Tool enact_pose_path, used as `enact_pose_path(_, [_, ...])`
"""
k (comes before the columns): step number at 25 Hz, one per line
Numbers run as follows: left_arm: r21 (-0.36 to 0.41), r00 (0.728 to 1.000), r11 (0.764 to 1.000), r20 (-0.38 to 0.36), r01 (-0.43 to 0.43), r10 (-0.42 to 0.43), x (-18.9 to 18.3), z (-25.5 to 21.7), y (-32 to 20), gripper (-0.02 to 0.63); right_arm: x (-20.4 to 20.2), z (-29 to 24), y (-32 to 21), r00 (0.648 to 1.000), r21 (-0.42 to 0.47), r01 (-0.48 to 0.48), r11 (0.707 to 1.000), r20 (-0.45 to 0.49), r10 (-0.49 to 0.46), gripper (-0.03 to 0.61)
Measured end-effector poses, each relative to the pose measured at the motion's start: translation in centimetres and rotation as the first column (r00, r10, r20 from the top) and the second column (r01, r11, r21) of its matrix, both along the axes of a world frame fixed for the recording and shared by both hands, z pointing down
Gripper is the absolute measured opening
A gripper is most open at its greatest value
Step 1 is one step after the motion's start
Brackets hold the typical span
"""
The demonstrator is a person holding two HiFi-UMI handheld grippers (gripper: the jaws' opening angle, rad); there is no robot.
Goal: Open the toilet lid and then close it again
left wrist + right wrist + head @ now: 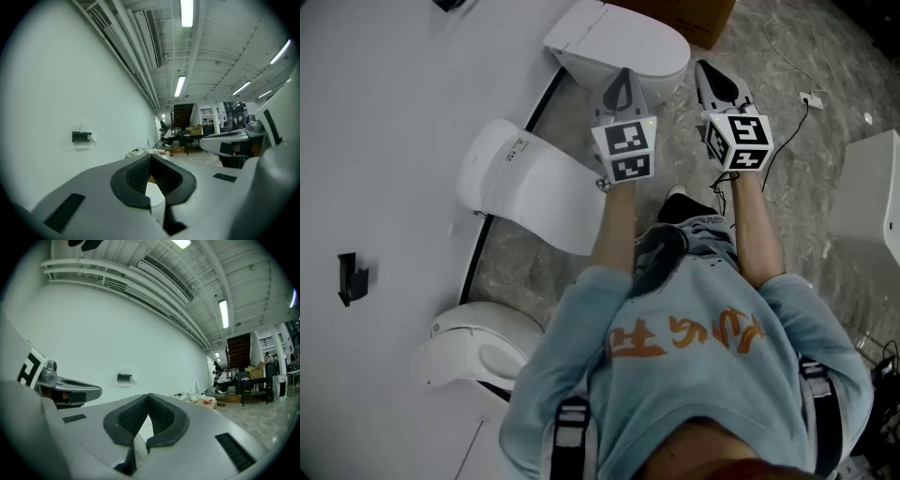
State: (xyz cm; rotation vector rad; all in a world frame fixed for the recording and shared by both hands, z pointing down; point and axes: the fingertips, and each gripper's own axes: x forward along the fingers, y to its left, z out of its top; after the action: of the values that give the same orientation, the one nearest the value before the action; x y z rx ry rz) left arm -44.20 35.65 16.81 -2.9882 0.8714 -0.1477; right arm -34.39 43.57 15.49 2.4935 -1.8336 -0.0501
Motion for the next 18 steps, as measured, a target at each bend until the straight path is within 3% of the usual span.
enact_pose_path(10, [-0.005,0.999,0.999,0.022,0.035,-0.035,7.7,0.3,-5.2,0.026,10.3,-0.5,-4.0,0.999,0.020,-0.035,0.999,0.020,0.034,0.012])
enact_pose_path(15, [-0.001,0.997,0.998,0.031,0.066,-0.066,12.1,0.2,-7.4,0.026,15.0,-1.1,-6.1,1.000,0.032,0.001,0.999,0.031,-0.002,0.012])
enact_pose_path(18, [-0.020,0.998,0.998,0.036,0.053,-0.053,14.8,0.9,-7.9,0.026,17.9,0.1,-6.7,0.996,0.028,-0.010,1.000,0.084,0.007,0.012])
